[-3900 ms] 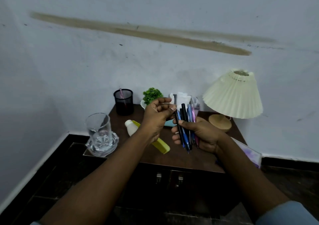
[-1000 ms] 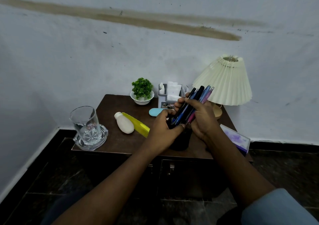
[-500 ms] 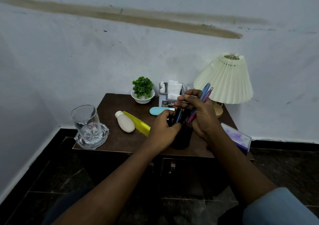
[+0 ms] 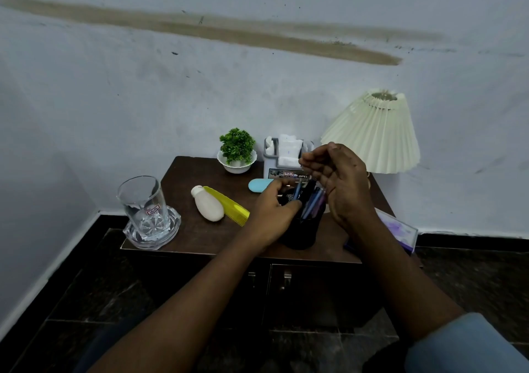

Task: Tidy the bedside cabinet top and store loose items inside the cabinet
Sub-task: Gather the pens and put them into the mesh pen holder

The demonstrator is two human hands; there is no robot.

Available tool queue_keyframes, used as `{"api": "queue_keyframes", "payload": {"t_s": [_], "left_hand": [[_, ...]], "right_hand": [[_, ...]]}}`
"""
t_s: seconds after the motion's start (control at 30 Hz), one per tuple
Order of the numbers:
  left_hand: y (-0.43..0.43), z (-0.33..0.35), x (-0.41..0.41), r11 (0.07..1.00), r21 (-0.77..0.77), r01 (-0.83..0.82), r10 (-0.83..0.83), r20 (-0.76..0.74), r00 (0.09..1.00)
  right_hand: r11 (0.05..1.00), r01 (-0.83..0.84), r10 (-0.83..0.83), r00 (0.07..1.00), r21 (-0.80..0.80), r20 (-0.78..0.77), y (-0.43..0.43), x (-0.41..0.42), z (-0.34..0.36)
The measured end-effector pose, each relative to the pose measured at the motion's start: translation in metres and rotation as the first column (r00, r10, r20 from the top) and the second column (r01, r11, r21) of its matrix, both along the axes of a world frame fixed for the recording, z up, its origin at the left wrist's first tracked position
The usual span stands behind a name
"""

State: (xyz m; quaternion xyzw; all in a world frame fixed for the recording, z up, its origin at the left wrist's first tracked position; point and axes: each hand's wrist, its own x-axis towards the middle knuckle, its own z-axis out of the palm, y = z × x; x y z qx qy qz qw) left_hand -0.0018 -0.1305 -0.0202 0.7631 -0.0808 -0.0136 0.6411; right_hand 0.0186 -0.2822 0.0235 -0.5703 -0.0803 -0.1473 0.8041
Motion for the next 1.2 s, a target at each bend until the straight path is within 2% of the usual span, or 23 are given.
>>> {"api": "queue_keyframes", "payload": {"t_s": [0.07, 0.13, 0.2, 0.27, 0.37, 0.43, 0.57, 0.73, 0.9, 1.03, 1.2], "left_hand": [[0.001, 0.0, 0.002, 0.999, -0.005, 0.041, -0.041, -0.007, 0.999], [0.002, 0.001, 0.003, 0.994, 0.018, 0.112, -0.111, -0.026, 0.993], [0.005, 0.0, 0.003, 0.976, 0.039, 0.212, -0.209, -0.058, 0.976], [0.008, -0.002, 0.002, 0.954, 0.066, 0.292, -0.286, -0.086, 0.954], [0.012, -0.006, 0.001, 0.941, 0.094, 0.326, -0.321, -0.066, 0.945], [0.013, -0.007, 0.001, 0.949, 0.105, 0.297, -0.295, -0.035, 0.955], [0.013, -0.007, 0.001, 0.966, 0.087, 0.244, -0.246, 0.013, 0.969], [0.01, -0.012, 0.001, 0.978, 0.086, 0.19, -0.195, 0.05, 0.979], [0.006, -0.014, 0.001, 0.983, 0.114, 0.145, -0.152, 0.063, 0.986], [0.004, -0.015, -0.003, 0.979, 0.137, 0.152, -0.164, 0.08, 0.983], [-0.002, -0.016, -0.01, 0.976, 0.16, 0.144, -0.167, 0.141, 0.976]], "right_hand": [[0.991, 0.063, -0.059, 0.998, -0.116, 0.034, -0.003, 0.003, -0.001], [0.933, 0.15, -0.138, 0.989, -0.328, 0.06, -0.007, 0.006, -0.003], [0.794, 0.168, -0.17, 0.984, -0.584, 0.053, -0.012, 0.007, -0.007], [0.647, 0.08, -0.11, 0.994, -0.758, 0.011, -0.016, 0.007, -0.012], [0.472, -0.024, 0.003, 1.0, -0.881, -0.025, -0.017, 0.01, -0.021], [0.416, -0.002, 0.039, 0.999, -0.909, 0.016, -0.017, 0.012, -0.023], [0.48, 0.009, 0.114, 0.991, -0.877, 0.073, -0.017, 0.014, -0.025], [0.52, 0.073, 0.097, 0.985, -0.851, 0.144, -0.01, 0.011, -0.025], [0.617, 0.013, 0.052, 0.997, -0.787, 0.057, -0.005, 0.011, -0.025], [0.531, 0.132, -0.057, 0.991, -0.837, 0.119, -0.001, 0.012, -0.03], [0.548, 0.138, -0.075, 0.99, -0.825, 0.116, -0.002, 0.014, -0.032]]}}
